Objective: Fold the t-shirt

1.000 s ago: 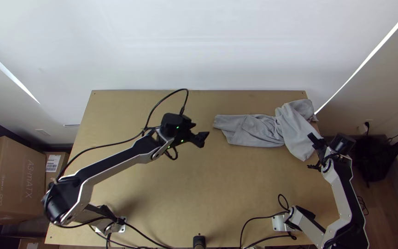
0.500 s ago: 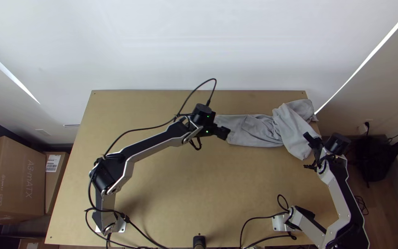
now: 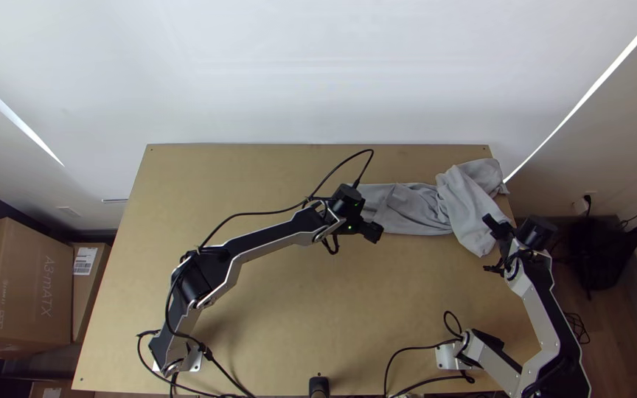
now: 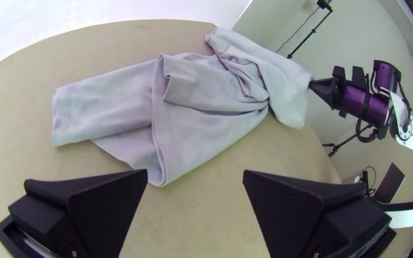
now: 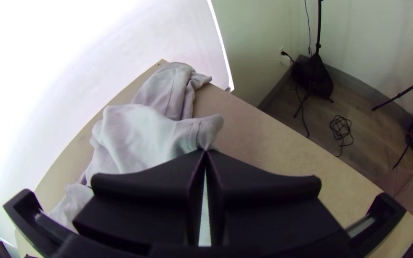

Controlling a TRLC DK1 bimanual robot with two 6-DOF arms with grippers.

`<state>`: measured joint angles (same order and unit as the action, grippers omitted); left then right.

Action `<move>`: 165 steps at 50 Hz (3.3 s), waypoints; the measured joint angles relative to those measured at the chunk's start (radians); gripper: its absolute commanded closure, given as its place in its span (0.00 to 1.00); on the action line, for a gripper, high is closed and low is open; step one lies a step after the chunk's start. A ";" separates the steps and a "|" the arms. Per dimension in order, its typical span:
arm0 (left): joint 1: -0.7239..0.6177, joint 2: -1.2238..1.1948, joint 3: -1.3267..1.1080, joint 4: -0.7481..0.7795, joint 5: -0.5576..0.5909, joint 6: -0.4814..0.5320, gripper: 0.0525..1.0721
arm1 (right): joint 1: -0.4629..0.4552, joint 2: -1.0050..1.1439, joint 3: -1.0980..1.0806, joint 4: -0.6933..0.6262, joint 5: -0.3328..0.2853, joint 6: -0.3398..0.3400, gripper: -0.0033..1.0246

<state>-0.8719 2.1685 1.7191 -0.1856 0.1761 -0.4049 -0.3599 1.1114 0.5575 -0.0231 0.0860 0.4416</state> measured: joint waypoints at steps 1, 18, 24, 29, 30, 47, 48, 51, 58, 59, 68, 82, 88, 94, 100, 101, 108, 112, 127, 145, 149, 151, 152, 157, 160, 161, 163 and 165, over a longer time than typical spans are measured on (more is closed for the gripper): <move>-0.002 0.004 0.005 0.000 0.000 0.000 0.06 | 0.000 0.000 0.000 0.001 0.000 0.000 0.97; -0.005 0.093 0.078 -0.014 0.000 0.000 0.06 | 0.018 -0.026 -0.003 0.009 0.000 0.012 0.97; -0.006 0.122 0.103 -0.015 0.000 0.001 0.06 | 0.019 -0.027 -0.005 0.016 0.000 0.018 0.97; -0.009 0.143 0.122 -0.017 0.000 0.001 0.26 | 0.019 -0.027 -0.009 0.020 0.000 0.019 0.97; -0.010 0.146 0.126 -0.021 0.000 0.001 0.29 | 0.019 -0.027 -0.009 0.022 0.000 0.019 0.97; -0.032 0.163 0.142 -0.079 -0.031 0.004 0.97 | 0.019 -0.035 -0.009 0.031 0.000 0.023 0.97; -0.030 0.163 0.141 -0.083 -0.031 0.004 0.97 | 0.019 -0.036 -0.009 0.031 0.000 0.023 0.97; -0.023 0.156 0.126 -0.089 -0.031 0.004 0.97 | 0.019 -0.043 -0.011 0.031 0.000 0.023 0.97; 0.019 0.058 -0.018 -0.081 -0.030 0.005 0.97 | 0.019 -0.072 -0.019 0.013 0.000 0.030 0.97; 0.027 0.038 -0.044 -0.073 -0.030 0.005 0.97 | 0.019 -0.078 -0.020 0.007 0.000 0.031 0.97; 0.119 -0.178 -0.324 -0.008 -0.030 0.005 0.97 | 0.047 -0.175 -0.022 -0.095 -0.001 0.034 0.97; 0.222 -0.483 -0.686 0.050 -0.030 0.005 0.97 | 0.336 -0.520 -0.053 -0.203 -0.111 0.038 0.97; 0.276 -0.588 -0.808 0.050 -0.029 0.008 0.97 | 0.442 -0.568 -0.071 -0.205 -0.119 0.042 0.97; 0.347 -0.701 -0.907 0.050 -0.026 0.024 0.97 | 0.458 -0.541 -0.084 -0.206 -0.121 0.049 0.97; 0.428 -0.805 -0.990 0.050 -0.001 0.058 0.97 | 0.465 -0.481 -0.099 -0.206 -0.121 0.049 0.97; 0.446 -0.826 -1.006 0.050 0.001 0.064 0.97 | 0.465 -0.470 -0.101 -0.206 -0.121 0.049 0.97; 0.529 -0.906 -1.070 0.034 0.023 0.103 0.97 | 0.465 -0.365 -0.119 -0.167 -0.121 0.064 0.97; 0.549 -0.936 -1.083 0.018 0.026 0.114 0.97 | 0.465 -0.273 -0.119 -0.093 -0.122 0.085 0.97; 0.551 -0.998 -1.089 -0.008 0.027 0.117 0.97 | 0.455 0.181 -0.051 0.138 -0.132 0.154 0.97; 0.550 -1.031 -1.090 -0.027 0.027 0.117 0.97 | 0.351 0.121 -0.013 0.093 -0.137 0.161 0.06; 0.547 -1.031 -1.091 -0.027 0.026 0.116 0.97 | 0.350 0.071 0.000 0.001 -0.137 0.163 0.04; 0.545 -1.031 -1.091 -0.027 0.026 0.116 0.97 | 0.349 0.056 0.016 -0.068 -0.137 0.169 0.04; 0.544 -1.031 -1.091 -0.027 0.026 0.116 0.97 | 0.348 0.051 0.026 -0.102 -0.136 0.174 0.04; 0.542 -1.031 -1.091 -0.027 0.026 0.114 0.97 | 0.338 0.041 0.079 -0.298 -0.145 0.199 0.04; 0.542 -1.031 -1.091 -0.026 0.026 0.113 0.97 | 0.336 0.040 0.106 -0.393 -0.183 0.215 0.04; 0.542 -1.031 -1.091 -0.026 0.026 0.113 0.97 | 0.335 0.040 0.112 -0.414 -0.201 0.222 0.04; 0.542 -1.031 -1.091 -0.026 0.026 0.113 0.97 | 0.333 0.039 0.122 -0.452 -0.239 0.243 0.06; 0.541 -1.031 -1.091 -0.026 0.026 0.109 0.97 | 0.333 0.038 0.130 -0.481 -0.269 0.269 0.10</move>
<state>-0.3313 1.1378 0.6281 -0.2119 0.2024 -0.2955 -0.0265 1.1496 0.6872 -0.5037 -0.1825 0.7105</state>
